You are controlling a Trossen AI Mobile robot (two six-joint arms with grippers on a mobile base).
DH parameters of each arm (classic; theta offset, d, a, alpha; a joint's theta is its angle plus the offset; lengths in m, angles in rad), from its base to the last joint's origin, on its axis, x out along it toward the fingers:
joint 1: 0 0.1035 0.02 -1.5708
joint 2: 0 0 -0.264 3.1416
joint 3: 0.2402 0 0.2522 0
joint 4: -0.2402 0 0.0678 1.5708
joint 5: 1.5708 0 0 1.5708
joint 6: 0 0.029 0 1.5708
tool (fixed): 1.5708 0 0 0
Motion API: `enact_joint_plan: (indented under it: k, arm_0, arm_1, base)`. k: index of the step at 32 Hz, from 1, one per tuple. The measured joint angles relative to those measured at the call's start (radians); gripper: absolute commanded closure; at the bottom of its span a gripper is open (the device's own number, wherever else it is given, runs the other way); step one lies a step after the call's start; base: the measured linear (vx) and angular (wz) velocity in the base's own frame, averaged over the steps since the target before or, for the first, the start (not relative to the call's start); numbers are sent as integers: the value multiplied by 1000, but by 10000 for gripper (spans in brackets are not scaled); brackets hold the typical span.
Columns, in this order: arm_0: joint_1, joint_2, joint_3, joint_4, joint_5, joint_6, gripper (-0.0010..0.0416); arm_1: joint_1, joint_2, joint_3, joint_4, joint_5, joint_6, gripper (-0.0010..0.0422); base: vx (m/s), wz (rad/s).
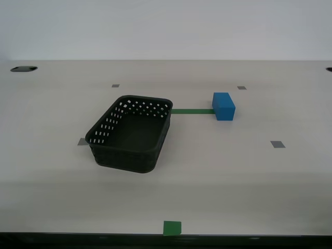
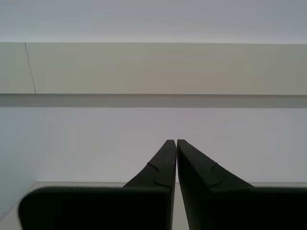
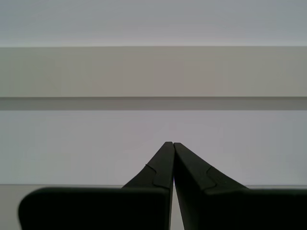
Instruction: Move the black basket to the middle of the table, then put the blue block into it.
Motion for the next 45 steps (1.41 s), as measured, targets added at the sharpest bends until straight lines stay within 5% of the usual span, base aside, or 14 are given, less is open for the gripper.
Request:
enact_joint_plan:
  k: [45]
  arm_0:
    - [0, 0, 0, 8, 0, 1, 405]
  arm_1:
    - [0, 0, 2, 0, 0, -12, 412]
  base:
    - [0, 0]
